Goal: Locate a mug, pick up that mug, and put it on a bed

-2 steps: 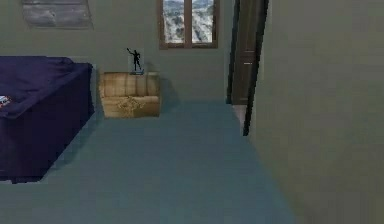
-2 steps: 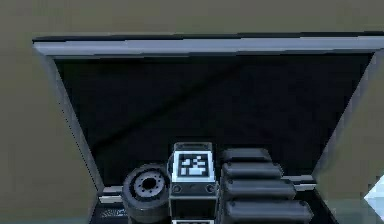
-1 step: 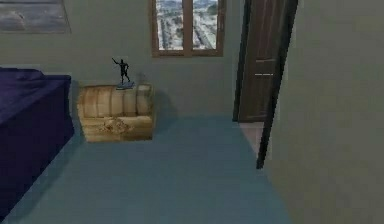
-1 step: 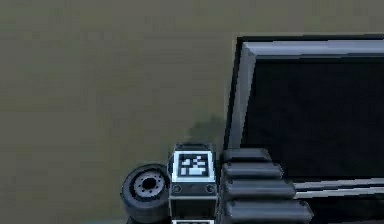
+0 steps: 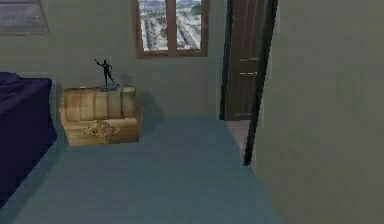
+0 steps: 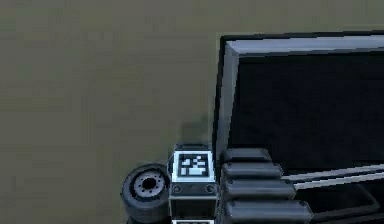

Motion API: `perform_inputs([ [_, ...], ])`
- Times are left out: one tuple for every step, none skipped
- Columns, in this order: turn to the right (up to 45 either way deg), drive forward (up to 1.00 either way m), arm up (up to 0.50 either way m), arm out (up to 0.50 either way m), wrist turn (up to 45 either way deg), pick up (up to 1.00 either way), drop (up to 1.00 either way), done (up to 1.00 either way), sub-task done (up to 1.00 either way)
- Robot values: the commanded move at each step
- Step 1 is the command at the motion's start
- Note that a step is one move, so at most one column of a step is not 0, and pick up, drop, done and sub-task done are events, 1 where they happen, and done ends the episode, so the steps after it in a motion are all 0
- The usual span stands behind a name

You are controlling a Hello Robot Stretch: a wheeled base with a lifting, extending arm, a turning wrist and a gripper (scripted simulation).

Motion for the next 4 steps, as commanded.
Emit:
perform_inputs([
  [0.0,1.0,0.0,0.0,0.0,0.0,0.0,0.0,0.0],
  [0.0,0.9,0.0,0.0,0.0,0.0,0.0,0.0,0.0],
  [33.0,0.0,0.0,0.0,0.0,0.0,0.0,0.0,0.0],
  [0.0,0.4,0.0,0.0,0.0,0.0,0.0,0.0,0.0],
])
